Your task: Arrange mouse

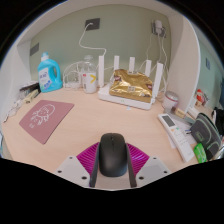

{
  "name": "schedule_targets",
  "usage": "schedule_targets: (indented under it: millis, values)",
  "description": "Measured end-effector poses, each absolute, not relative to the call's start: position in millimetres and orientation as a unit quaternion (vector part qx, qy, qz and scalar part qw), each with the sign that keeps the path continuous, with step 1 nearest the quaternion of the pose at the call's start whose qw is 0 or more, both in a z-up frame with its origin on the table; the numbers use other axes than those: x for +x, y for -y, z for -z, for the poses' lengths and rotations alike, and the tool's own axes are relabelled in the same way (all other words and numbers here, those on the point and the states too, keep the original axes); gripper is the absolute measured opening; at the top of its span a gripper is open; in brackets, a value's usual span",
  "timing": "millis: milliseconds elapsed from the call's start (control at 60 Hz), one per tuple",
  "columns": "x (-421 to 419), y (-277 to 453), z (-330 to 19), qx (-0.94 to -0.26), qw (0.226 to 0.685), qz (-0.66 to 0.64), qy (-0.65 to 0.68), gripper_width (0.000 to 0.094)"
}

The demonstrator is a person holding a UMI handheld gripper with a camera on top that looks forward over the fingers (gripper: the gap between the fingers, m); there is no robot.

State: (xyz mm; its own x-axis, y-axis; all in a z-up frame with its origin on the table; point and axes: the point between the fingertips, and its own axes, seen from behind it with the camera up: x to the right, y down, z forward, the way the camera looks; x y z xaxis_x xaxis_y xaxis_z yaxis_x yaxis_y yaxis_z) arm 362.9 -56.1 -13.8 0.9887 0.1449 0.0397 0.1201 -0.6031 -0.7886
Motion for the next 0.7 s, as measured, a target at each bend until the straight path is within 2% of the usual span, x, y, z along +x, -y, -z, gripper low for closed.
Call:
schedule_targets:
  millis: [183,283,383,517,633,700]
  values:
    - [366,58,13,-0.903,0.425,0.005,0.058,0.0363]
    - [371,57,-12,-0.898,0.437,0.033,0.039,0.0357]
    - [367,49,-59,-0.886,0.461,0.050,0.016,0.0359]
    - [343,35,-157,-0.850,0.523,0.064,-0.006,0.0358]
    - [294,25,-240,-0.815,0.577,0.048,-0.024,0.0359]
    - [253,19,-267,-0.802,0.596,0.034,-0.020,0.0360]
